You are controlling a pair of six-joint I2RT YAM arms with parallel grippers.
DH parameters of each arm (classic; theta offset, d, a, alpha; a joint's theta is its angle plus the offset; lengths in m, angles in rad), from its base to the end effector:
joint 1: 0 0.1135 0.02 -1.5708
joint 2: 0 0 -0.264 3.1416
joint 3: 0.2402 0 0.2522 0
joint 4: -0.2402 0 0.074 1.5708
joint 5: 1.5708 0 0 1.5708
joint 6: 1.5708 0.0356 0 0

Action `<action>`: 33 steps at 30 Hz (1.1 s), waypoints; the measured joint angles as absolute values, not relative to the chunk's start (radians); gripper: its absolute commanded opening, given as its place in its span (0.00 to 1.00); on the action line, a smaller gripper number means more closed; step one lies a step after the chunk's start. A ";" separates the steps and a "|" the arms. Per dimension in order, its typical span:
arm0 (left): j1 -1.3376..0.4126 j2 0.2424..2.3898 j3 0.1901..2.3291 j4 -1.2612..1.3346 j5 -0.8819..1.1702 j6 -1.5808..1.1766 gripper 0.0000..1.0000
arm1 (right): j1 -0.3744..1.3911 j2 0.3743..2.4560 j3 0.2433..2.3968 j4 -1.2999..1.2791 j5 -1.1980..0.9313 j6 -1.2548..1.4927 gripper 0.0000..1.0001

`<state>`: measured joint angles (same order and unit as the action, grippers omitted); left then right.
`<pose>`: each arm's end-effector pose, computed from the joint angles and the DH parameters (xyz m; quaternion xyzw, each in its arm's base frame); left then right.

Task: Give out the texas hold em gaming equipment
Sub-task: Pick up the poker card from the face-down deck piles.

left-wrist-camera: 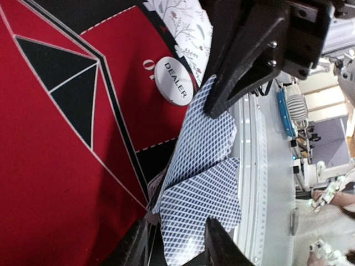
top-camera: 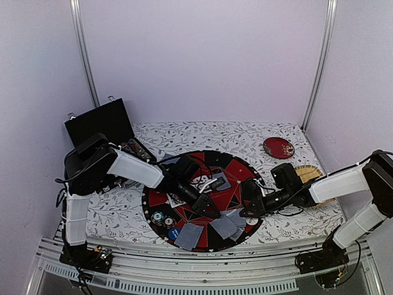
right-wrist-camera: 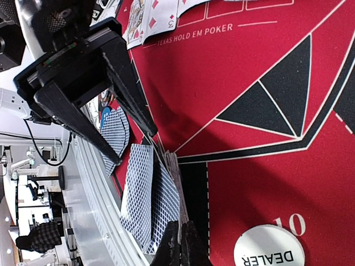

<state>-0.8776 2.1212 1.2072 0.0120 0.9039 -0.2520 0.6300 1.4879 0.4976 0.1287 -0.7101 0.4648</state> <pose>0.2435 -0.3369 0.1058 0.3979 0.7644 -0.5065 0.0286 0.1871 0.1651 0.1280 -0.1928 0.8663 0.4478 0.1083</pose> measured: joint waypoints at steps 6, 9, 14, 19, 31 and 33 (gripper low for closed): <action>-0.876 2.121 1.184 -0.003 0.902 -0.245 0.57 | 0.630 1.488 0.495 0.133 -0.710 0.487 0.02; -0.876 2.114 1.182 -0.013 0.900 -0.236 0.56 | 0.630 1.488 0.490 0.136 -0.710 0.492 0.02; -0.877 2.104 1.182 -0.046 0.886 -0.218 0.52 | 0.630 1.488 0.488 0.136 -0.710 0.498 0.02; -0.887 2.104 1.200 -0.101 0.881 -0.170 0.54 | 0.630 1.488 0.488 0.136 -0.710 0.502 0.02; -0.897 2.116 1.230 -0.185 0.867 -0.126 0.35 | 0.630 1.488 0.488 0.143 -0.713 0.509 0.02; -0.899 2.117 1.232 -0.192 0.867 -0.122 0.32 | 0.630 1.488 0.488 0.143 -0.712 0.509 0.02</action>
